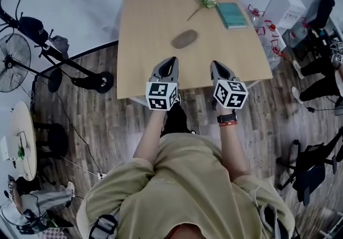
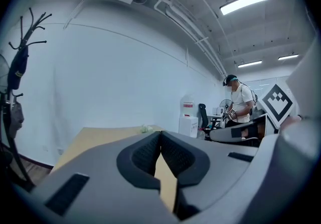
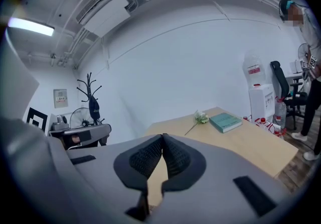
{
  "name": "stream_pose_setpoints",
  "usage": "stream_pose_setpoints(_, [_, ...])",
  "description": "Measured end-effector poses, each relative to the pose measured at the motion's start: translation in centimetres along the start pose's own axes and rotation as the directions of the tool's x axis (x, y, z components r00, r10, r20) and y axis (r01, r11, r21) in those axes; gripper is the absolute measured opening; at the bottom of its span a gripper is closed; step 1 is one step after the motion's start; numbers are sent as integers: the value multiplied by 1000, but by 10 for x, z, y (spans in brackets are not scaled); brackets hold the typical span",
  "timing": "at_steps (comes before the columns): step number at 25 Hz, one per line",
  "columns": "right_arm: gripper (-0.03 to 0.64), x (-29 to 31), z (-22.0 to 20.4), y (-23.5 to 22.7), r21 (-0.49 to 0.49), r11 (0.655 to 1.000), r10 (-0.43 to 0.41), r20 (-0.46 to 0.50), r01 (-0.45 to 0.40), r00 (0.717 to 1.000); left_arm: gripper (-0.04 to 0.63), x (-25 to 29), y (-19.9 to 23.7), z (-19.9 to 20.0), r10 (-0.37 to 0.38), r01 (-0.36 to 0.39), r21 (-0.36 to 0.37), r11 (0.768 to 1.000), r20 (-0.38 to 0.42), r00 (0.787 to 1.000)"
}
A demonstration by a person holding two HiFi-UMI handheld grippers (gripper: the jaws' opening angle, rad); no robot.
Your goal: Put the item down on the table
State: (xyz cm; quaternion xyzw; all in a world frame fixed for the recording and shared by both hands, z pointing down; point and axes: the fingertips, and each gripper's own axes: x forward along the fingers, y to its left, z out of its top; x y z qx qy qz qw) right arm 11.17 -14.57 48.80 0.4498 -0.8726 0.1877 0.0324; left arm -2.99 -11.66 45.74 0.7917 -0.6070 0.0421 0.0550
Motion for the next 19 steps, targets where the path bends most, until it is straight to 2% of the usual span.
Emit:
stream_pose_setpoints(9, [14, 4, -6, -10, -6, 1000, 4, -32, -4, 999, 25, 11, -7, -32, -4, 5, 9, 1000, -82, 997])
stream_pose_setpoints(12, [15, 6, -12, -13, 3, 1000, 2, -49, -2, 999, 25, 13, -6, -53, -14, 16, 12, 1000, -137, 990])
stream_pose_setpoints(14, [15, 4, -21, -8, 3, 1000, 23, -72, -23, 997, 25, 8, -6, -77, -46, 48, 8, 999, -206, 977])
stream_pose_setpoints(16, [14, 2, -38, -2, -17, 997, 72, -128, -74, 989, 26, 1, -3, -105, -81, 84, -1, 996, -284, 955])
stream_pose_setpoints(19, [14, 3, -69, 1, -87, 978, 158, -272, -188, 949, 26, -10, 16, -143, -97, 105, -1, 994, -396, 913])
